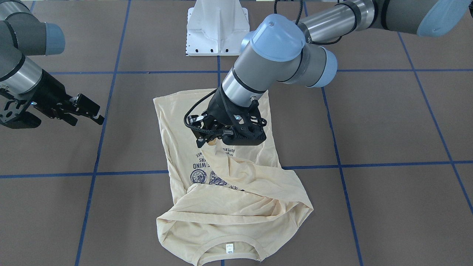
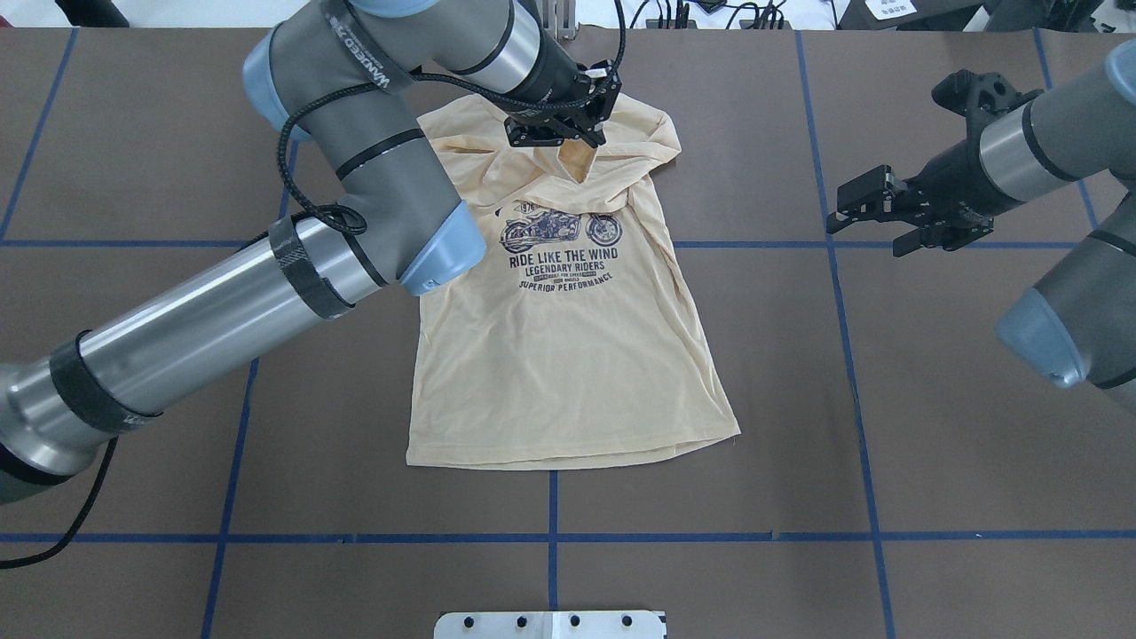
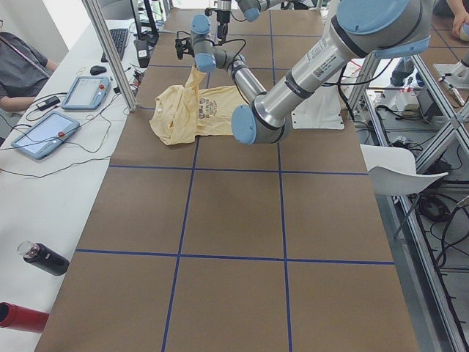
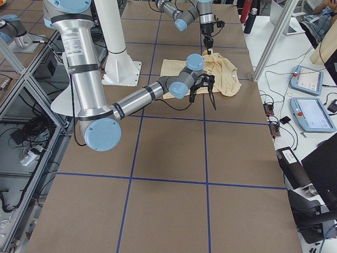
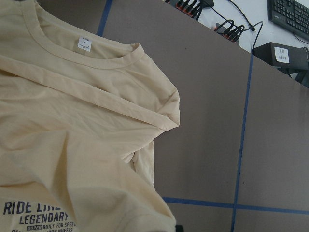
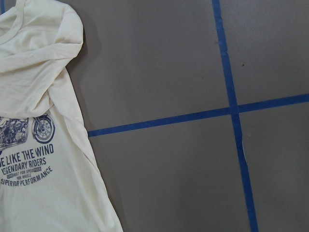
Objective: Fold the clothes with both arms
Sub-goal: 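Lay the sleeve across the shirt toward the right gripper's side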
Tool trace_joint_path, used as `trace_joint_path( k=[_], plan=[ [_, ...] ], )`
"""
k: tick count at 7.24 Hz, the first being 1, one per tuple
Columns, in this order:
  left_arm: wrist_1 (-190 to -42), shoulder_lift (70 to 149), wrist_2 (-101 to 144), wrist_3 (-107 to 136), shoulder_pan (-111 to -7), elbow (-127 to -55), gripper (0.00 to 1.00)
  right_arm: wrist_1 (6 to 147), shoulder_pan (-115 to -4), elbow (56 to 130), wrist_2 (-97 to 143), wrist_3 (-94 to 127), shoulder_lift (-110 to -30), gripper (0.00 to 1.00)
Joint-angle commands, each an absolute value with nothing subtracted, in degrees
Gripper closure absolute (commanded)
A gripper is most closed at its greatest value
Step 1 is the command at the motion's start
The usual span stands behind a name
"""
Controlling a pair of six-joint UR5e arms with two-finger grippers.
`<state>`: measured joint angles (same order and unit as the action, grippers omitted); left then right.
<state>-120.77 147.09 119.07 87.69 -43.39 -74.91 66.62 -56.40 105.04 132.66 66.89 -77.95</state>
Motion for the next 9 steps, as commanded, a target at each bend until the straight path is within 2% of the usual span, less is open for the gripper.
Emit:
trace_joint_path(
  k=[1, 4, 9],
  plan=[
    [-127.2, 149.1, 115.8, 87.8, -41.8, -67.8, 1.00, 66.6, -57.0, 105.0, 133.9, 66.9, -77.9, 0.00],
    [-140.0, 150.6, 110.2, 87.9, -40.5, -57.3, 1.00, 66.6, -57.6, 104.9, 134.6, 66.9, -78.0, 0.00],
    [-146.8, 151.6, 105.9, 87.7, -36.1, -52.4, 1.00, 66.7, -58.3, 104.9, 134.9, 66.9, -77.8, 0.00]
  ],
)
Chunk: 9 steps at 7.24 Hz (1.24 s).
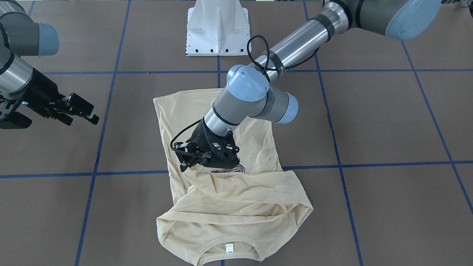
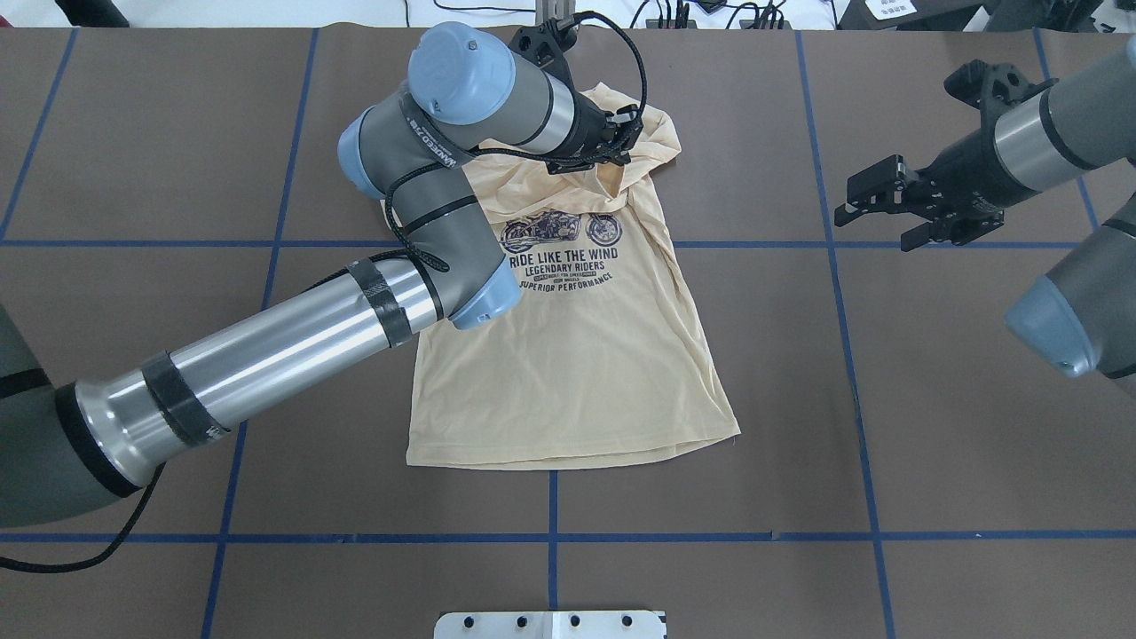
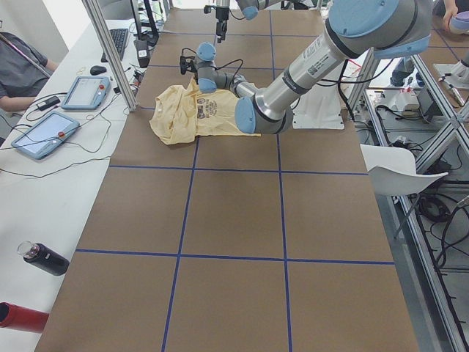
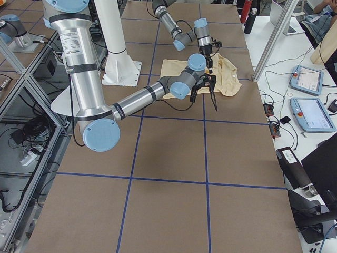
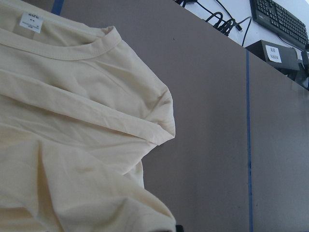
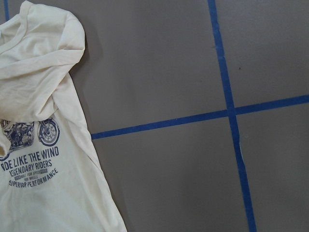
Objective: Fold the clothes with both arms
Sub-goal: 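Lay the sleeve across the shirt toward the right gripper's side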
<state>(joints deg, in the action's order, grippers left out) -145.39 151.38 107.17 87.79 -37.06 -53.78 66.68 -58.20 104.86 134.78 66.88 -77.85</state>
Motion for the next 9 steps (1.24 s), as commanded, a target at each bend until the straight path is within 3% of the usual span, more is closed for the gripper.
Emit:
trace_joint_path(
  k=[1, 6, 7, 8, 9],
  plan=[
    [-147.3, 151.7, 105.8, 87.7, -36.0, -51.8, 1.00, 66.6, -58.4, 104.9, 135.2, 66.9, -77.7, 0.00],
    [-149.9, 153.2, 105.8, 87.6, -34.9, -49.0, 1.00, 66.7, -58.6, 104.5, 135.2, 66.9, -77.5, 0.00],
    [-150.9, 153.2, 105.8, 87.7, -34.9, -48.9, 0.80, 66.7, -58.6, 104.5, 135.2, 66.9, -77.5, 0.00],
    [-151.6, 153.3, 105.7, 87.7, -34.9, -49.0, 0.19, 66.7, -58.6, 104.5, 135.3, 66.9, -77.5, 0.00],
    [-152.9, 153.3, 105.7, 87.7, -34.9, -49.0, 0.00, 66.7, -58.6, 104.6, 135.3, 66.9, -77.6, 0.00]
  ],
)
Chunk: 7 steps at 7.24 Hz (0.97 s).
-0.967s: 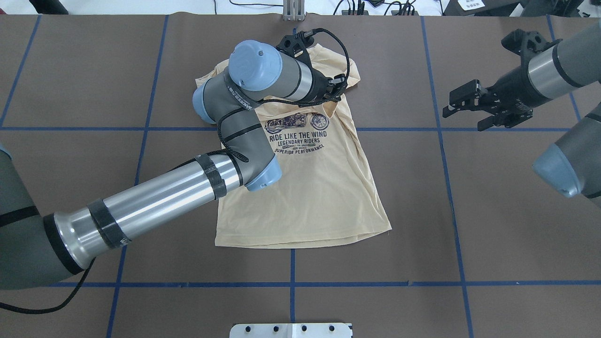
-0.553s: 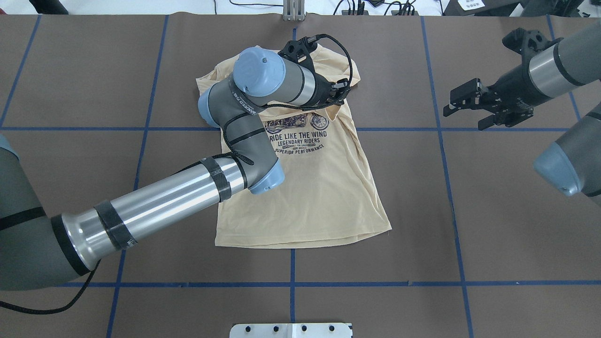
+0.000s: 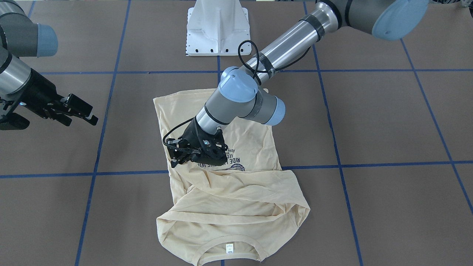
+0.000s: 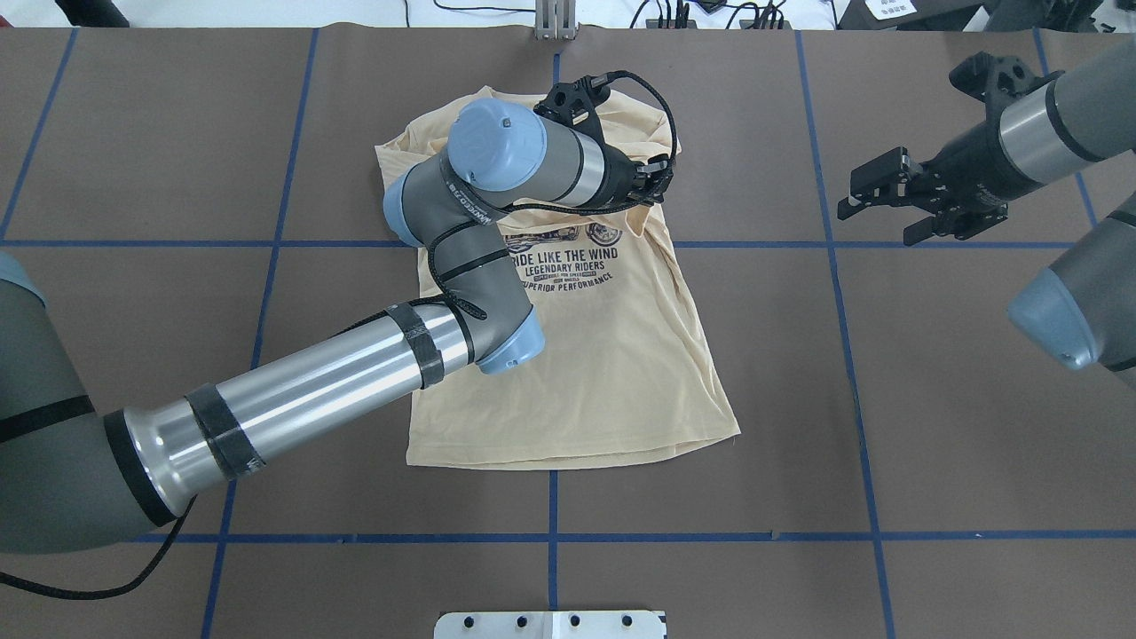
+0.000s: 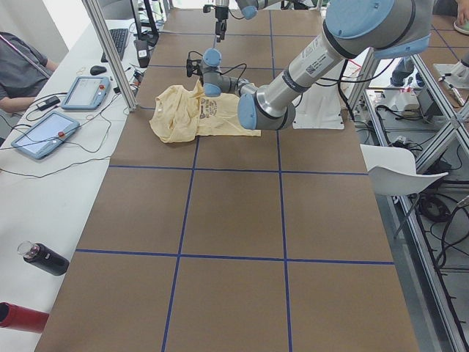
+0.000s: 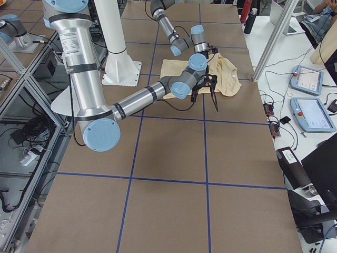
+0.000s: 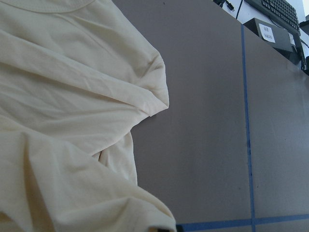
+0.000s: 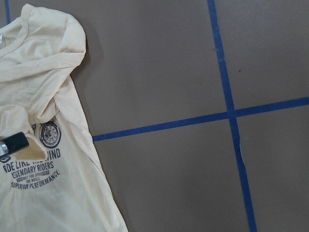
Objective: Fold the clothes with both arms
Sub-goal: 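Lay the sleeve across the shirt toward the right gripper's side, then release the sleeve and withdraw the left gripper while the right gripper lowers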
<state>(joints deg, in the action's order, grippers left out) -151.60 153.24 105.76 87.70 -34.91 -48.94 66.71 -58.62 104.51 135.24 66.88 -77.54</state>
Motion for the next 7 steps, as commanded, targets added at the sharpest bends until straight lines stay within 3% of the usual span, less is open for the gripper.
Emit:
trace_joint_path(
  k=[1, 3, 4, 7],
  plan=[
    [-153.0, 153.3, 105.8, 87.7, -34.9, -49.0, 0.00, 66.7, -58.6, 104.6, 135.3, 66.9, -77.6, 0.00],
    [-152.9, 152.8, 106.1, 87.9, -35.2, -50.4, 0.00, 66.6, -58.6, 104.5, 136.1, 66.9, -77.4, 0.00],
    [-151.5, 149.5, 107.0, 87.9, -35.9, -56.4, 0.00, 66.6, -58.6, 104.5, 136.9, 66.9, -77.3, 0.00],
    [-137.0, 132.0, 117.5, 87.8, -40.2, -83.9, 0.00, 66.0, -57.8, 105.6, 137.5, 67.3, -77.9, 0.00]
  ],
)
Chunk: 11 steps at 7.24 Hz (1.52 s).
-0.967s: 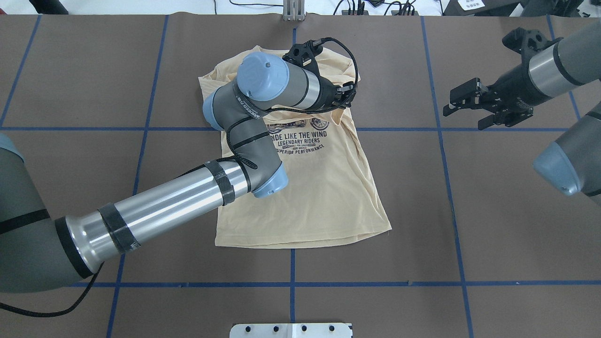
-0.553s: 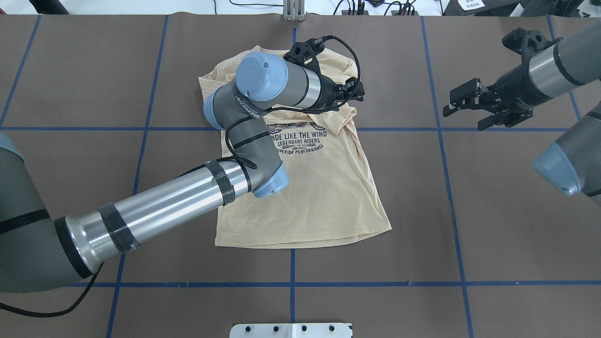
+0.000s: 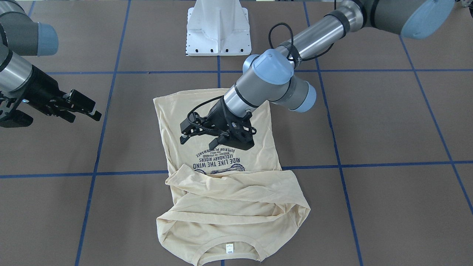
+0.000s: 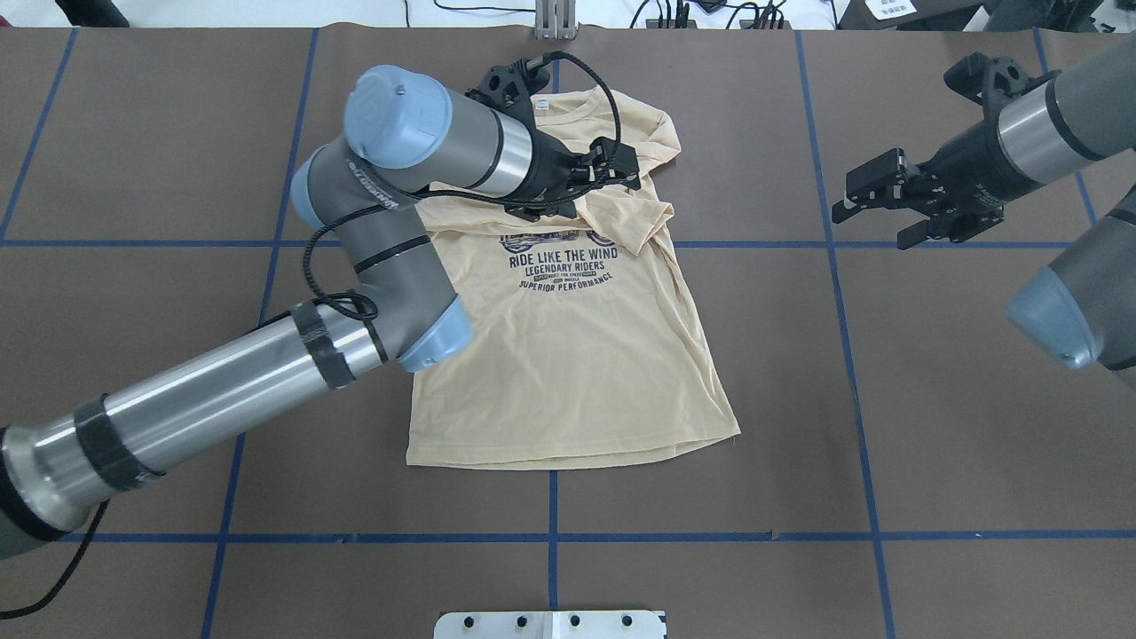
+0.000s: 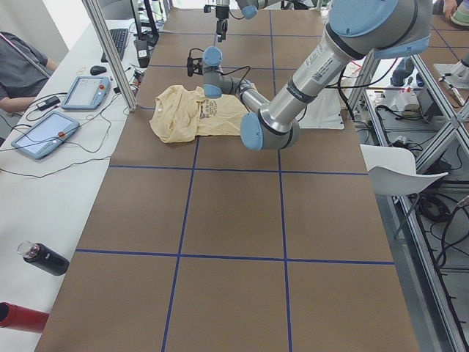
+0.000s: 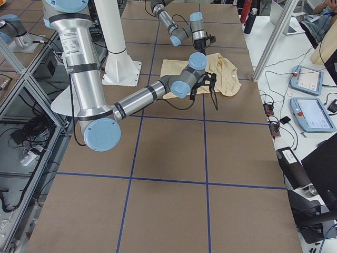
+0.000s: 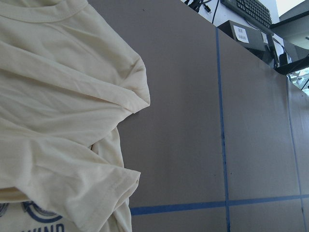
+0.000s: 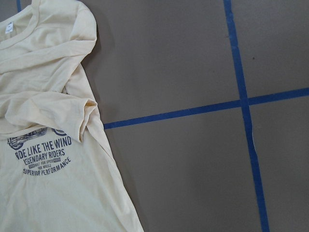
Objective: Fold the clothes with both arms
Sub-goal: 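Release the sleeve and withdraw the left gripper while the right gripper lowers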
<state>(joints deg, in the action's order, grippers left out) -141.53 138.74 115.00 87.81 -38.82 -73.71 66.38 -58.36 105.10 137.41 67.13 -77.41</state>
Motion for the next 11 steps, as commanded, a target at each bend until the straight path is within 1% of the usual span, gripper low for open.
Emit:
trace_joint_path(
  k=[1, 2, 3, 4, 5, 6, 9, 10, 11],
  plan=[
    [-133.6, 126.4, 117.6, 87.9, -40.3, -91.3, 0.00, 65.8, -56.5, 106.6, 137.6, 68.0, -78.6, 0.00],
    [-133.2, 119.9, 118.4, 88.0, -40.4, -97.2, 0.00, 65.7, -54.9, 107.0, 136.9, 68.7, -79.2, 0.00],
    [-133.9, 115.4, 118.3, 88.2, -40.4, -100.8, 0.00, 65.7, -53.2, 107.0, 136.4, 68.8, -79.3, 0.00],
    [-137.0, 112.7, 118.3, 92.6, -40.2, -101.2, 0.00, 65.6, -51.3, 107.1, 136.1, 69.4, -79.3, 0.00],
    [-147.2, 109.5, 118.1, 97.0, -39.6, -99.3, 0.00, 63.7, -49.7, 107.7, 134.7, 71.4, -79.6, 0.00],
    [-152.4, 107.3, 117.9, 99.5, -39.6, -99.2, 0.00, 60.2, -48.3, 107.9, 133.9, 73.2, -81.0, 0.00],
    [-152.2, 106.2, 106.9, 104.3, -29.5, -99.2, 0.00, 58.9, -46.7, 108.1, 133.8, 74.1, -81.5, 0.00],
    [-150.2, 106.2, 105.4, 105.3, -27.6, -99.8, 0.00, 58.9, -46.6, 108.1, 133.8, 74.1, -81.5, 0.00],
    [-144.7, 106.5, 103.2, 105.4, -25.5, -100.6, 0.01, 58.9, -46.5, 108.1, 133.8, 74.1, -81.5, 0.00]
  ],
)
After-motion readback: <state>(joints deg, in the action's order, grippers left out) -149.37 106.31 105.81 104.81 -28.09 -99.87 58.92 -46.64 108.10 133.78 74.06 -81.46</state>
